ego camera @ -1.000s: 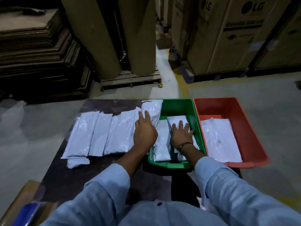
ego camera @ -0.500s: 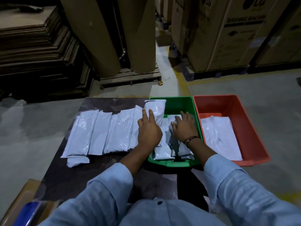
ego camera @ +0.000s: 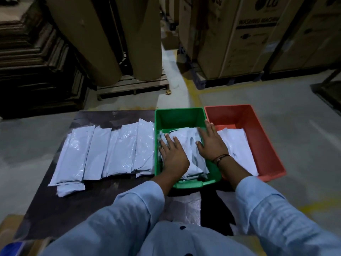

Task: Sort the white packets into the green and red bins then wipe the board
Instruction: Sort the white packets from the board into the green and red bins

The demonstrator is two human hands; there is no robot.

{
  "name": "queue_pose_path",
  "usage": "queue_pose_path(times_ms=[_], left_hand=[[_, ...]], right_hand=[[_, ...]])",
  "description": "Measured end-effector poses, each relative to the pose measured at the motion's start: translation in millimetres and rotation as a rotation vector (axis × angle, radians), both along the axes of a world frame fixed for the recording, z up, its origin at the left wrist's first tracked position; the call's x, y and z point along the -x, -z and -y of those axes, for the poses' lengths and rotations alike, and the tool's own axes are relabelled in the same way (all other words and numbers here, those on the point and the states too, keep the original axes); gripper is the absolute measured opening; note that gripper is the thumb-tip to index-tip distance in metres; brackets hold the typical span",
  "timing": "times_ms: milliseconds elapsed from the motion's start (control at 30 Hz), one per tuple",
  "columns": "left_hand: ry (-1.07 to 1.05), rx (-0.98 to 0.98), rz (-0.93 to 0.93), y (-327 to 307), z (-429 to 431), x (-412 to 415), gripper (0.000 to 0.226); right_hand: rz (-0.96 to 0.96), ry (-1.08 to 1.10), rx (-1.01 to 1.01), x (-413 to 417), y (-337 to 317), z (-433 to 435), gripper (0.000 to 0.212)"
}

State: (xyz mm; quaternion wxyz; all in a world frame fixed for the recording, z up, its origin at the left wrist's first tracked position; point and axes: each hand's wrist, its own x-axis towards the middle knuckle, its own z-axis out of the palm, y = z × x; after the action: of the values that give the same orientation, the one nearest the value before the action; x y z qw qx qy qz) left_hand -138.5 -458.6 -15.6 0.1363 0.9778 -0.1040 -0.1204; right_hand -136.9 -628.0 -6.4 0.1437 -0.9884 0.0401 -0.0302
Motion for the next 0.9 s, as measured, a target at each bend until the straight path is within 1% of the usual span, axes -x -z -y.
queue_pose_path(times_ms=[100,167,233,467,733,900], left_hand=[[0.128,-0.073,0.064,18,-6,-3,0.082],[0.201,-0.076,0.09,26,-9,-8,0.077],[0.229,-0.063,0.087,32,-11,-13,0.074],[0.24,-0.092,0.041,48,-13,-20,0.08],[0.113,-0.072,-0.004,50,1,-21,0.08],[0.104,-0.043,-0.063,50,5,-25,0.079]], right_hand=[[0.004,0.005,0.014,0,0,-2,0.062],[0.007,0.007,0.026,0,0,-3,0.062],[0.006,0.012,0.037,1,0,-4,0.061],[0.029,0.008,0.086,-1,2,-6,0.055],[0.037,0.005,0.131,-1,3,-5,0.046],[0.043,0.011,0.134,-1,7,-5,0.038]])
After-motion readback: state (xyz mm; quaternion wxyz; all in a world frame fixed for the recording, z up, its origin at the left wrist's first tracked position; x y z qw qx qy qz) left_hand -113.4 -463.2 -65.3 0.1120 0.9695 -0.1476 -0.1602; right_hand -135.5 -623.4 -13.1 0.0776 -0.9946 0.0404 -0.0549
